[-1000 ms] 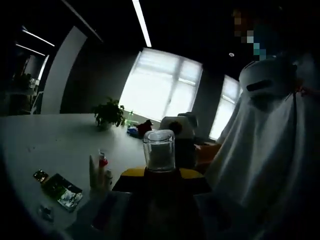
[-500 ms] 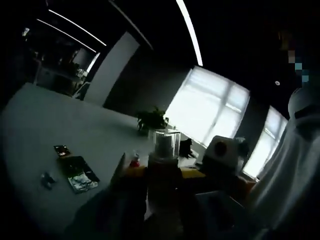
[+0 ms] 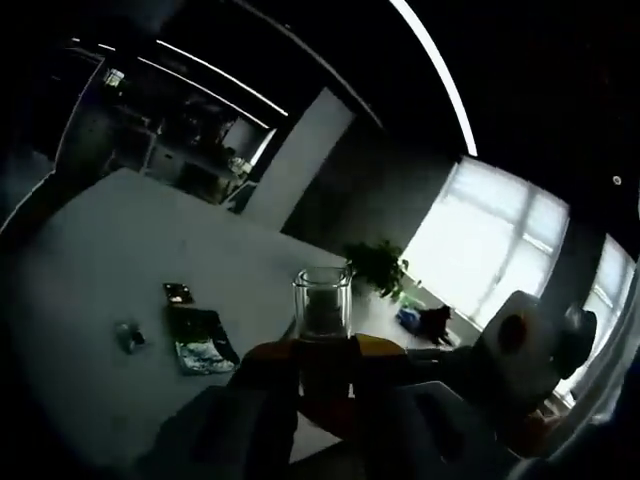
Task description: Arrange the skincare products in the storage area until every visible bottle or jar stands upright without overlapping.
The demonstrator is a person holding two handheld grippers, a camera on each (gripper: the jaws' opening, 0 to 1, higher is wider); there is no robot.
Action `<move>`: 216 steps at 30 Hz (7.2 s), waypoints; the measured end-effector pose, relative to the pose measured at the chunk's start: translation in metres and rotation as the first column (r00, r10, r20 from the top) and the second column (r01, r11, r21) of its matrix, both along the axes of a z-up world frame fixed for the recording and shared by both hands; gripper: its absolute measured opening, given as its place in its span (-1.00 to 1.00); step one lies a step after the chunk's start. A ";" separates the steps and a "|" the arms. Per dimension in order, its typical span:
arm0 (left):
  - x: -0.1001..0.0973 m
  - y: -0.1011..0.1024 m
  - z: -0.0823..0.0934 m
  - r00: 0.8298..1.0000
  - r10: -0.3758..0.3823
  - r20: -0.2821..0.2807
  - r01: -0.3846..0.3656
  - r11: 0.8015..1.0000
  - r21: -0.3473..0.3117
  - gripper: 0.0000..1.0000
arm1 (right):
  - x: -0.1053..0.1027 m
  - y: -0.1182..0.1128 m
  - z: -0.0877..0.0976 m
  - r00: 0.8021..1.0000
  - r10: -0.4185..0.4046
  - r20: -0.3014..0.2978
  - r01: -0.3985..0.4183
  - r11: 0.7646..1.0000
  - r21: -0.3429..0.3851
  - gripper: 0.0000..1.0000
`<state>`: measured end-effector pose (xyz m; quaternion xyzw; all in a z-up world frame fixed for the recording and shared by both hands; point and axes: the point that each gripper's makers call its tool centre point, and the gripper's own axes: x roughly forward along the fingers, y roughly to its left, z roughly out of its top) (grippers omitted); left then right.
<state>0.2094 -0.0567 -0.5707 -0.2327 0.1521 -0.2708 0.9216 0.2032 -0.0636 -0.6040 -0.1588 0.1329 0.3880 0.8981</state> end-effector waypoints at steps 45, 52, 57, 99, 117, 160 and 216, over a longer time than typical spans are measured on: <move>0.007 -0.106 -0.050 0.698 -0.702 0.144 0.613 0.688 0.388 -0.71 | 0.010 -0.079 -0.068 0.990 0.002 -0.141 -0.021 0.990 -0.139 -0.48; 0.023 -0.103 -0.060 0.710 -0.691 0.137 0.603 0.696 0.390 -0.71 | 0.014 -0.094 -0.088 0.978 -0.042 -0.206 0.014 0.991 -0.134 -0.45; 0.032 -0.107 -0.071 0.711 -0.689 0.138 0.594 0.695 0.405 -0.71 | 0.022 -0.096 -0.083 0.973 -0.063 -0.223 0.039 0.993 -0.110 -0.44; 0.067 -0.126 -0.173 0.722 -0.681 0.123 0.592 0.700 0.400 -0.71 | 0.069 -0.106 -0.190 0.918 -0.217 -0.332 0.132 0.956 -0.260 -0.57; 0.066 -0.123 -0.178 0.743 -0.665 0.074 0.599 0.710 0.371 -0.50 | 0.068 -0.109 -0.195 0.913 -0.221 -0.342 0.125 0.951 -0.282 -0.53; 0.086 -0.107 -0.220 0.795 -0.592 -0.133 0.566 0.645 0.513 -0.99 | 0.069 -0.123 -0.205 0.824 -0.313 -0.472 0.247 0.949 -0.199 -0.85; 0.063 -0.021 -0.180 0.915 -0.361 -0.180 0.403 0.813 0.420 -0.17 | 0.042 -0.118 -0.160 0.835 -0.266 -0.481 0.245 0.964 -0.107 -0.23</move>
